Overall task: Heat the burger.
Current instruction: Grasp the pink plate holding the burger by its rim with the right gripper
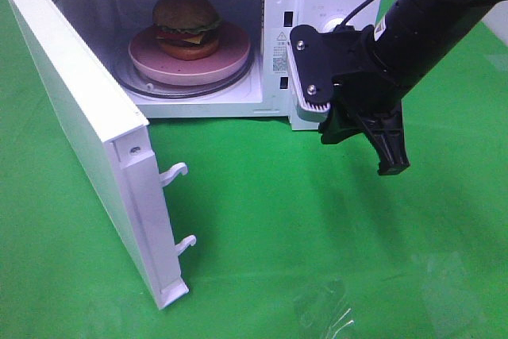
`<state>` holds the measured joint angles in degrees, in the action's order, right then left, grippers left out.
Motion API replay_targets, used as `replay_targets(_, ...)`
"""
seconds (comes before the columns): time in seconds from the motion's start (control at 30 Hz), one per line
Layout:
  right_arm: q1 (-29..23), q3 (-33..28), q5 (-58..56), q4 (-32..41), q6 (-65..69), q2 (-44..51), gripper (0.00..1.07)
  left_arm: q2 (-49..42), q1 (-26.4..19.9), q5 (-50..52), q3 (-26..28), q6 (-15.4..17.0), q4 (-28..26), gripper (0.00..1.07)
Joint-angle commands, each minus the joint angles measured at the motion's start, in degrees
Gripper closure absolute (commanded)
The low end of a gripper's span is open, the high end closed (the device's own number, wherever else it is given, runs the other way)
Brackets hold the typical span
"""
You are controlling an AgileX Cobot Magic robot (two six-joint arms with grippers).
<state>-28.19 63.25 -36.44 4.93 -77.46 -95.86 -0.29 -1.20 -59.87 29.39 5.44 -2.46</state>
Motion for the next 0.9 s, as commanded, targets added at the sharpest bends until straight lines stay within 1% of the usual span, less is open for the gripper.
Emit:
replay_targets(0.03,0.2,0.3,2.3,-1.6,-7.1,0.5,0.87,-1.1,-0.1,0.2,-0.2,0.1,-0.1,0.05)
replay_targets(0.07,0.2,0.3,4.6,-3.0,-8.7,0.5,0.80,-1.1,-0.1,0.2,-0.2,0.1,-0.1,0.05)
replay_targets(0.1,0.2,0.3,4.6,-3.0,-8.7,0.5,0.80,-1.1,-0.1,0.2,-0.2,0.1,-0.1,0.05)
replay_targets(0.13,0.2,0.3,7.3,-4.3,-8.8,0.5,0.69,-1.1,-0.1,0.2,-0.2,0.1,-0.1,0.05)
replay_targets(0.17,0.2,0.3,7.3,-4.3,-8.8,0.5,0.69,-1.1,-0.1,0.2,-0.2,0.1,-0.1,0.05)
replay_targets(0.2,-0.1,0.3,8.8,-5.6,-8.7,0.5,0.57,-1.1,-0.1,0.2,-0.2,0.1,-0.1,0.05)
replay_targets(0.23,-0.1,0.3,8.8,-5.6,-8.7,0.5,0.57,-1.1,-0.1,0.2,-0.2,0.1,-0.1,0.05)
replay_targets(0.27,-1.1,0.3,8.9,-7.4,-8.1,0.5,0.43,-1.1,-0.1,0.2,-0.2,0.1,-0.1,0.05)
replay_targets(0.3,-1.6,0.3,8.9,-8.4,-7.7,0.5,0.37,-1.1,-0.1,0.2,-0.2,0.1,-0.1,0.05)
replay_targets(0.33,-1.6,0.3,8.9,-8.4,-7.7,0.5,0.37,-1.1,-0.1,0.2,-0.2,0.1,-0.1,0.05)
replay_targets(0.37,-2.6,0.3,9.5,-9.9,-6.6,0.5,0.26,-1.1,-0.1,0.2,-0.2,0.1,-0.1,0.05)
replay_targets(0.4,-2.6,0.3,9.5,-9.9,-6.6,0.5,0.26,-1.1,-0.1,0.2,-0.2,0.1,-0.1,0.05)
replay_targets(0.43,-3.7,0.3,10.2,-11.7,-4.1,0.5,0.20,-1.1,-0.1,0.2,-0.2,0.1,-0.1,0.05)
replay_targets(0.47,-3.7,0.3,10.2,-11.7,-4.1,0.5,0.20,-1.1,-0.1,0.2,-0.2,0.1,-0.1,0.05)
replay_targets(0.5,-4.6,0.6,10.7,-13.5,-2.1,0.3,0.19,-1.1,-0.1,0.2,-0.2,0.1,-0.1,0.05)
replay_targets(0.53,-4.6,0.6,10.7,-13.5,-2.1,0.3,0.19,-1.1,-0.1,0.2,-0.2,0.1,-0.1,0.05)
replay_targets(0.57,-5.5,1.3,11.1,-15.9,1.1,-0.1,0.19,-1.1,-0.1,0.2,-0.2,0.1,-0.1,0.05)
replay_targets(0.6,-5.5,1.3,11.1,-15.9,1.1,-0.1,0.19,-1.1,-0.1,0.2,-0.2,0.1,-0.1,0.05)
replay_targets(0.63,-6.5,2.1,11.2,-18.2,3.5,-0.7,0.20,-1.1,-0.1,0.2,-0.2,0.1,-0.1,0.05)
replay_targets(0.73,-7.7,3.8,11.3,-20.4,5.7,-2.2,0.20,-1.1,-0.1,0.2,-0.2,0.1,-0.1,0.05)
replay_targets(0.9,-9.1,6.8,11.7,-21.3,6.1,-4.8,0.21,-1.1,-0.1,0.2,-0.2,0.1,-0.1,0.05)
